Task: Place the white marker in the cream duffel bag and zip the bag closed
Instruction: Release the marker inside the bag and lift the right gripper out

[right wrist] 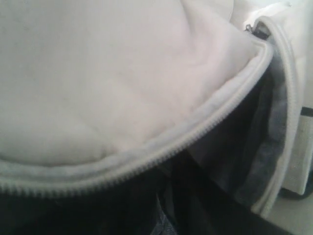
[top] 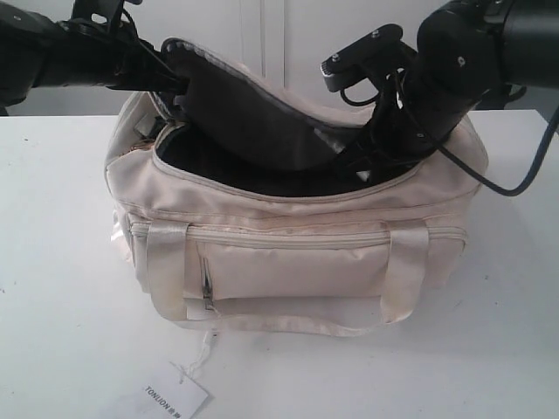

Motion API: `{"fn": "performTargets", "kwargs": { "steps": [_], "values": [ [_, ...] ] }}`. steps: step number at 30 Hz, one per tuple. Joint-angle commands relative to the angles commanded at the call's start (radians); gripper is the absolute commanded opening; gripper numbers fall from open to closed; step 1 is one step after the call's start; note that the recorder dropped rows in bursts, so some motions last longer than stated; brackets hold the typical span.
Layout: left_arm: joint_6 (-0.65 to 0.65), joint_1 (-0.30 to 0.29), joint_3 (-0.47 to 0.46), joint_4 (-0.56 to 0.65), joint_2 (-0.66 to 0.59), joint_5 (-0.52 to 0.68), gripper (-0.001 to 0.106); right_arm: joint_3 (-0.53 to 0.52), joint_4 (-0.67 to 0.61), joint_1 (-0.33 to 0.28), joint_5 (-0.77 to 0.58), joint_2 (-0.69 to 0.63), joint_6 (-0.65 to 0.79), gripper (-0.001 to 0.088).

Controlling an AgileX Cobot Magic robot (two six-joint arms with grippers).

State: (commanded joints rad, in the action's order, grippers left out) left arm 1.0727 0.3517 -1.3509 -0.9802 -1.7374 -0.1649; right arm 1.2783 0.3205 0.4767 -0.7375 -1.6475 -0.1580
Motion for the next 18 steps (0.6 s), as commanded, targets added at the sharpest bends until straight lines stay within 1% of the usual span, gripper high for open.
{"fn": "performTargets", "kwargs": {
  "steps": [3, 6, 11, 14, 18],
  "values": [
    [0.000, 0.000, 0.000, 0.000, 0.000, 0.000, 0.000, 0.002, -0.014, 0.000, -0.009, 0.000, -0.008, 0.0368],
    [0.000, 0.000, 0.000, 0.000, 0.000, 0.000, 0.000, 0.008, -0.014, 0.000, -0.028, 0.014, -0.038, 0.0368],
    [0.000, 0.000, 0.000, 0.000, 0.000, 0.000, 0.000, 0.017, -0.015, 0.000, -0.113, 0.072, -0.050, 0.0354],
    [0.000, 0.000, 0.000, 0.000, 0.000, 0.000, 0.000, 0.017, -0.033, 0.000, -0.160, 0.117, -0.021, 0.0278],
    [0.000, 0.000, 0.000, 0.000, 0.000, 0.000, 0.000, 0.017, -0.118, 0.000, -0.174, 0.179, 0.068, 0.0100]
  ]
}}
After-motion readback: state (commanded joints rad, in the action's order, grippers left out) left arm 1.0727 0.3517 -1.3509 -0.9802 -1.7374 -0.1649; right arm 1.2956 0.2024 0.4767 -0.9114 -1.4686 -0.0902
